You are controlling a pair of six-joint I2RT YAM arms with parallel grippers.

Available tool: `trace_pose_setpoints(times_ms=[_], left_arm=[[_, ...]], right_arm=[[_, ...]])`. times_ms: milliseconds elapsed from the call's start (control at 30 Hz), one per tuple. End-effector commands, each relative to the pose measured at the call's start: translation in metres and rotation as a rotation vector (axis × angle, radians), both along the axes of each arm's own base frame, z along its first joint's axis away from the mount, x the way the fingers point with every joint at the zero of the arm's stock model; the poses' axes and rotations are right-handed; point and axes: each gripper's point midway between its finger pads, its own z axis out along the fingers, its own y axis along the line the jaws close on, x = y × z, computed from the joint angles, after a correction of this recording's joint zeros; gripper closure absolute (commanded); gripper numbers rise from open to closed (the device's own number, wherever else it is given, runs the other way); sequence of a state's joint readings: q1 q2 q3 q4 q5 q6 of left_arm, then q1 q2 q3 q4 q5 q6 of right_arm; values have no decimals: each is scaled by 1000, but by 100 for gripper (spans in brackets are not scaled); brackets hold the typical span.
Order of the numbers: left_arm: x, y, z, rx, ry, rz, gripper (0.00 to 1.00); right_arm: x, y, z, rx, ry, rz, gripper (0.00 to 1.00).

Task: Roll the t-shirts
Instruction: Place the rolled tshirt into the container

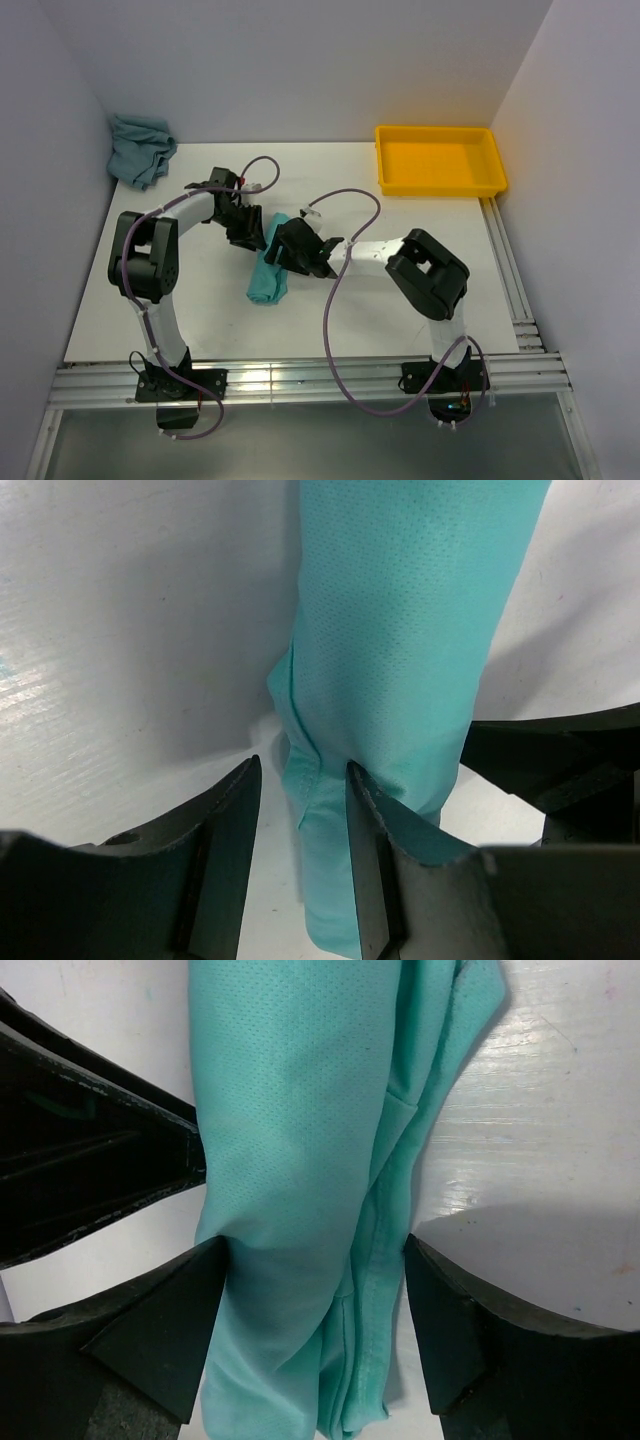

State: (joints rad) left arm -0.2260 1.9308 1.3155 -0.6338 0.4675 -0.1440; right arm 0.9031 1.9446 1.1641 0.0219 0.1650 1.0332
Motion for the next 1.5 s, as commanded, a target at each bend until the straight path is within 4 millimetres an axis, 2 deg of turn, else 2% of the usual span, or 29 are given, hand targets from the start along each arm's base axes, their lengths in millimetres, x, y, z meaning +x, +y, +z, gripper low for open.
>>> trace_pose_setpoints(times_ms=[0, 233, 700, 1000, 1200, 1333, 1400, 1433, 1467], left_arm=[[7, -8, 5, -8, -12, -5, 56], [6, -9, 4, -11, -9, -2, 56], [4, -9, 4, -4, -7, -3, 56], [4, -11, 4, -5, -8, -7, 56], [4, -12, 6, -12, -11, -11, 55], [6, -14, 11, -21, -23, -16, 52], [8, -15, 17, -30, -35, -23, 50], [11, -17, 22, -37, -45, -24, 48], [13, -18, 26, -44, -52, -28, 47]], right_arm=[[3, 10, 5, 32, -22, -16, 21], [1, 6, 21, 129, -69, -36, 21], [11, 14, -1, 62, -25, -60, 19], [14, 7, -15, -48, 15, -85, 22], [9, -1, -25, -73, 44, -103, 37], [8, 0, -22, -46, 39, -110, 62], [9, -1, -20, -38, 38, -114, 72], [9, -1, -18, -36, 36, -119, 82], [9, -1, -18, -36, 35, -120, 86]])
